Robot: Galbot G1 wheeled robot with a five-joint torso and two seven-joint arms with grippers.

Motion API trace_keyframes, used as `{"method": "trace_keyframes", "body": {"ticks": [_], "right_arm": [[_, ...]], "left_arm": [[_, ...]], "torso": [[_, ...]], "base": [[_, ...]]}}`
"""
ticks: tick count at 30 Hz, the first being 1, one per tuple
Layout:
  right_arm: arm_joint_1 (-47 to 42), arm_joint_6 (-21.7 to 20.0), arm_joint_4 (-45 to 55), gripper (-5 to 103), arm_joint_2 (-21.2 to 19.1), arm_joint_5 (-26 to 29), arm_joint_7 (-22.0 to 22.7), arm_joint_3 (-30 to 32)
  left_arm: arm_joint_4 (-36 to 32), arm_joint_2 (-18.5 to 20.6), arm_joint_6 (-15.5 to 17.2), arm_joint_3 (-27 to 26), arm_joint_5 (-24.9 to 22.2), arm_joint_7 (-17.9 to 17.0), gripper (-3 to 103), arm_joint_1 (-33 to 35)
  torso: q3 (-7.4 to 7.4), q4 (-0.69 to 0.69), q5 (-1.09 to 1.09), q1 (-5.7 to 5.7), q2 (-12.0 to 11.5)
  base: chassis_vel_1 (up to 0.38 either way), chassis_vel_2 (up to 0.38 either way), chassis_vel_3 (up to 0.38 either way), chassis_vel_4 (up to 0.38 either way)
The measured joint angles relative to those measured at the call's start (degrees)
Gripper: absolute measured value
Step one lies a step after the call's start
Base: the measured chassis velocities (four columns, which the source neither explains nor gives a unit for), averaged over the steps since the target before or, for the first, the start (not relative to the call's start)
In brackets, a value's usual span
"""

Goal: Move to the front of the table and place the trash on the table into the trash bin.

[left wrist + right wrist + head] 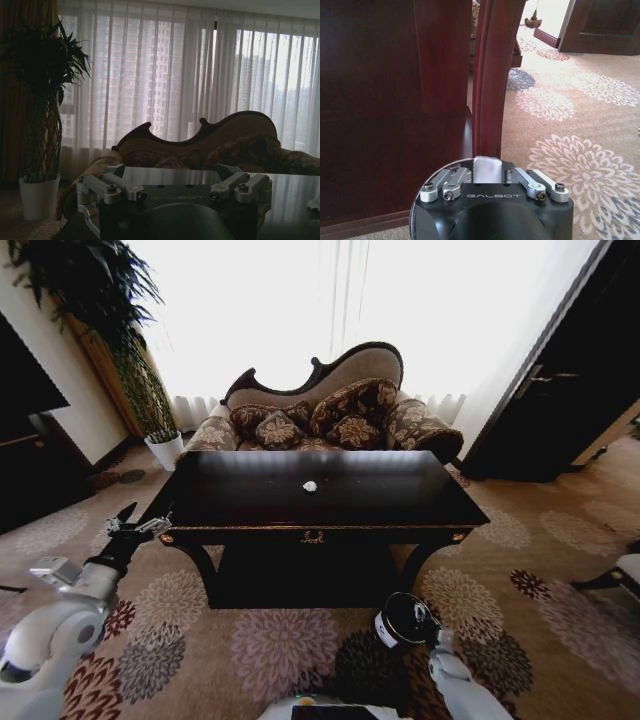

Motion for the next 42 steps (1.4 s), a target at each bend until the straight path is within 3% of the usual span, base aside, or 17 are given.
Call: {"method": "trace_keyframes", "body": {"ticks": [3,5,9,11,15,19,28,32,35,42], "right_arm": [[0.3,-0.2,-0.1,45,0.0,0.0,0.0,0.0],[0.3,-0.2,-0.1,45,0.0,0.0,0.0,0.0],[0.0,-0.3,0.6,67,0.0,0.0,0.1,0.0],[-0.1,-0.4,0.8,67,0.1,0.0,0.1,0.0],[-5.3,-0.3,8.1,89,2.1,-0.2,0.1,0.6],[-13.1,0.2,18.9,98,5.3,-0.3,0.2,1.4],[-23.1,3.5,33.0,100,7.8,-2.7,0.7,3.9],[-28.0,8.9,38.1,100,8.1,-10.4,0.4,6.6],[-30.7,10.7,40.8,100,8.4,-12.2,0.2,7.5],[-35.0,10.5,50.5,100,8.4,-11.2,0.0,10.5]], "left_arm": [[0.0,0.0,0.0,0.0,0.0,0.0,100,0.0],[0.0,0.0,0.0,0.0,0.0,0.0,100,0.0],[0.0,0.0,0.0,0.0,0.0,0.0,100,0.0],[0.0,0.0,0.0,0.0,0.0,0.0,100,0.0],[0.0,0.0,0.0,0.0,0.0,0.0,100,0.0],[0.0,0.0,0.0,0.0,0.0,0.0,100,0.0],[0.0,0.0,0.0,0.0,0.0,0.0,100,0.0],[0.0,0.0,0.0,0.0,0.0,0.0,100,0.0],[0.0,0.0,0.0,0.0,0.0,0.0,100,0.0],[0.0,0.0,0.0,0.0,0.0,0.0,100,0.0]], "torso": [[0.00,0.00,0.00,0.00,0.0],[0.00,0.00,0.00,0.00,0.0],[0.00,0.00,0.00,0.00,0.0],[0.00,0.00,-0.01,0.00,0.0],[0.00,0.01,-0.02,0.01,0.0],[-0.01,-0.02,0.03,0.00,0.0],[-0.01,0.00,-0.02,0.00,0.0],[-0.01,0.00,-0.01,0.00,0.0],[-0.01,-0.01,0.00,-0.01,0.0],[0.00,0.00,0.01,0.00,0.0]], "base": [[0.000,0.000,0.000,0.000],[0.000,0.000,0.000,0.000],[0.000,0.000,0.000,0.000],[0.000,0.000,0.000,0.000],[0.000,0.000,0.000,0.000],[0.000,0.000,0.000,0.000],[0.000,0.000,0.000,0.000],[0.000,0.000,0.000,0.000],[0.000,0.000,0.000,0.000],[0.000,0.000,0.000,0.000]]}}
